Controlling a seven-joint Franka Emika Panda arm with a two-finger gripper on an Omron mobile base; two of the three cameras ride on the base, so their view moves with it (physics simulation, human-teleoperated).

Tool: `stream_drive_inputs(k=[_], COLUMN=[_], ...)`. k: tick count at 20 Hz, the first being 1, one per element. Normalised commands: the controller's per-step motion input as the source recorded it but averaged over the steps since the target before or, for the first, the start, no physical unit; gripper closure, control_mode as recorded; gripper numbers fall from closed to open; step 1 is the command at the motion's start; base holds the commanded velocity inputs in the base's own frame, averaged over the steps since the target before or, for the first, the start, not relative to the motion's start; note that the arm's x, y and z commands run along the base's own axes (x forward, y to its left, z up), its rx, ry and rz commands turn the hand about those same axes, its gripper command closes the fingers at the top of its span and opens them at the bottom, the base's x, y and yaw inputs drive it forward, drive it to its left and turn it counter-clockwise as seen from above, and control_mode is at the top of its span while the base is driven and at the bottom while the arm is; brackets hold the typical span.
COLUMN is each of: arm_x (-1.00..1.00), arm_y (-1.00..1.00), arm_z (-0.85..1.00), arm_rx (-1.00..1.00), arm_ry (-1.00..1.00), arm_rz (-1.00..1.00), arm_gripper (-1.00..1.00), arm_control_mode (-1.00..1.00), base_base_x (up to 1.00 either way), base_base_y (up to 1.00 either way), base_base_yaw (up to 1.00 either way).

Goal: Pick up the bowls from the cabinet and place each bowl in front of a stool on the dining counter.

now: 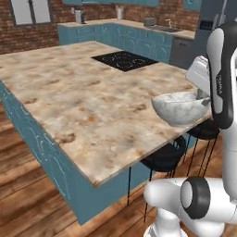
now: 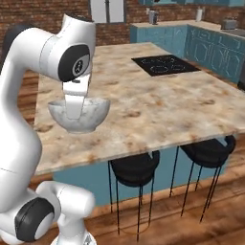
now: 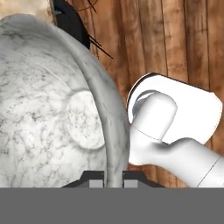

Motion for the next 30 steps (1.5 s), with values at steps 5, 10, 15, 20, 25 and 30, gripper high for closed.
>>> stream_drive_inputs(k=[5, 10, 15, 20, 25, 30], arm_x=[0.0, 0.0, 0.0, 0.16, 0.91, 0.71], arm_y=[0.0, 0.0, 0.0, -0.12, -0.67, -0.32], arm_z=[0.0, 0.0, 0.0, -0.18, -0.99, -1.0], arm_rx=[0.0, 0.0, 0.0, 0.02, 0.08, 0.0], arm_ry=[0.0, 0.0, 0.0, -0.01, -0.1, -0.21], arm_rz=[0.0, 0.0, 0.0, 0.05, 0.19, 0.1], arm_gripper=[1.0, 1.0, 1.0, 1.0, 1.0, 1.0], arm_control_mode=[1.0, 1.0, 1.0, -1.0, -1.0, -1.0], base_base_x=[-0.04, 0.0, 0.67, 0.63, 0.0, 0.0], base_base_y=[-0.98, -0.61, -0.04, -0.17, 0.0, 0.0], base_base_yaw=[0.44, 0.15, 0.23, 0.23, 0.0, 0.0])
